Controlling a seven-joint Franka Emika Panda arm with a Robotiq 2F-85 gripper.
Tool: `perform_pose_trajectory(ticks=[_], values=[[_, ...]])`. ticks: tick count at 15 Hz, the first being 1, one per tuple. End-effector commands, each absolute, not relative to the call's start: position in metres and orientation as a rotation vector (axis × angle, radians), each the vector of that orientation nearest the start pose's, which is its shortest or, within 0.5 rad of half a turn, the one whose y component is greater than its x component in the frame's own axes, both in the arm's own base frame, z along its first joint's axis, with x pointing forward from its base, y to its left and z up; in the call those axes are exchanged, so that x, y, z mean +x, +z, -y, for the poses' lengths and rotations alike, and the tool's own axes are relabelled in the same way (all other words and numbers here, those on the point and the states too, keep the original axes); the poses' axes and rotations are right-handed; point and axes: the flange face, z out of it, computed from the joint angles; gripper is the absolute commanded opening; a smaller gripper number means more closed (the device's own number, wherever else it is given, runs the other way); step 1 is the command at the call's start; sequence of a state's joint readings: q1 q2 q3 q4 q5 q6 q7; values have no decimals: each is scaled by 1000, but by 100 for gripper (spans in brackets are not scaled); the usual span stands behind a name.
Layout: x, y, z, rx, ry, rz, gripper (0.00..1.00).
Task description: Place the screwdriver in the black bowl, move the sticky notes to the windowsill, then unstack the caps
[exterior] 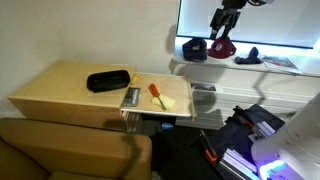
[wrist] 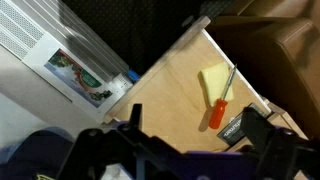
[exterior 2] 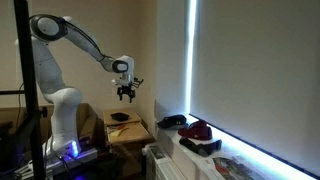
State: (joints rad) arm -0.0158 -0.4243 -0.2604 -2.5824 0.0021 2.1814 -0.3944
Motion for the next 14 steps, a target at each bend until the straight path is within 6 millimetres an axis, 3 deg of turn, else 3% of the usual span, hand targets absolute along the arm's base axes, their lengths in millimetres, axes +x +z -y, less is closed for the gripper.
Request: perform_pose_trajectory(ticks=[1,2,4,7,11,12,14], values=[[387,401,108,-3035,-66,210,100],[394,391,113,-3021,-25,203,100],[416,348,62,-2971,77,267,100],[436,315,-1,-2867,230,335,100],[486,276,-84,-2894,329,178,100],[453,293,-63,-2902,297,240,100],[474,279,-87,-2907,333,215,100]])
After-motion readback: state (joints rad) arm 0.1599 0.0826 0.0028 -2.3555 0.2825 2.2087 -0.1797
